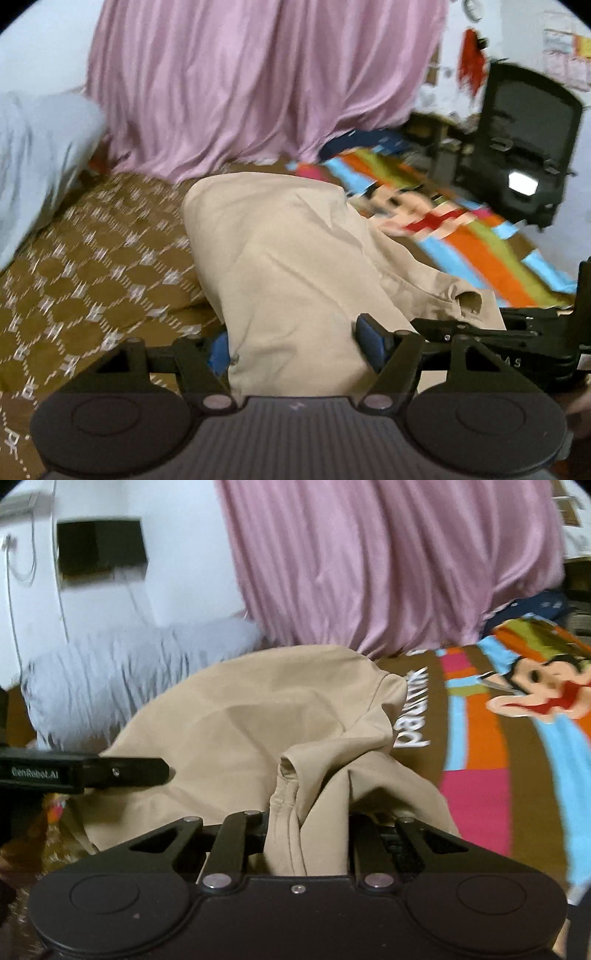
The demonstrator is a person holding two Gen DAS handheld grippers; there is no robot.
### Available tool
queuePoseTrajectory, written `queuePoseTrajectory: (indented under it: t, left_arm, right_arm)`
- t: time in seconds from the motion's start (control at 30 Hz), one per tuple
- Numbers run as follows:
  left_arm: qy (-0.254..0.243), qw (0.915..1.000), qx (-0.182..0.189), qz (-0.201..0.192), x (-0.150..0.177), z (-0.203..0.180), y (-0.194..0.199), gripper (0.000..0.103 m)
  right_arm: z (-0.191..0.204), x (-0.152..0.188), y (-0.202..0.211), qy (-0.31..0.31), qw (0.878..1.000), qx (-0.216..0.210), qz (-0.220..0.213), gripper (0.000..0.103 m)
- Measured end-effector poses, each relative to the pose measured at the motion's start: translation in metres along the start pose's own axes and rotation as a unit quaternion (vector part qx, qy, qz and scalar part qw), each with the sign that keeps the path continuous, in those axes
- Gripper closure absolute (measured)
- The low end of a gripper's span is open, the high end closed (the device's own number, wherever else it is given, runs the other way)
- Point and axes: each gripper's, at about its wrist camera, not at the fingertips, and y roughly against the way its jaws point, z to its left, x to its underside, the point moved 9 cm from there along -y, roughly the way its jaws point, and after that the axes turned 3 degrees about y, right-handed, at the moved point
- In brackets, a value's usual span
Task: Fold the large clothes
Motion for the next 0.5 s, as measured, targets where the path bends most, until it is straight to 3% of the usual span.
queuePoseTrajectory:
  t: [0.1,0.17,0.27,0.37,0.5]
  left_arm:
    - [0.018,0.9983,-0.021,0.052,0.033,0.028,-0.023,0.029]
    - [0.054,0.9974,-0.015,0.044,0.050,0.045,-0.026,0.028]
    - [0.089,0.9956,0.000,0.030,0.058,0.058,-0.018,0.027]
    - [0.085,0.9959,-0.004,0.032,0.058,0.058,-0.013,0.025]
    - [0.090,0.9951,-0.014,0.040,0.055,0.057,-0.005,0.015]
  right_arm:
    - [0.015,0.024,-0.045,0.036,0.998,0.010,0.049,0.085]
    - [0.017,0.045,-0.059,0.049,0.996,0.020,0.076,0.083]
    - [0.014,0.049,-0.057,0.045,0.996,0.025,0.073,0.069]
    - [0.005,0.046,-0.053,0.033,0.996,0.026,0.083,0.052]
    - [-0.006,0.045,-0.041,-0.003,0.995,0.023,0.094,0.042]
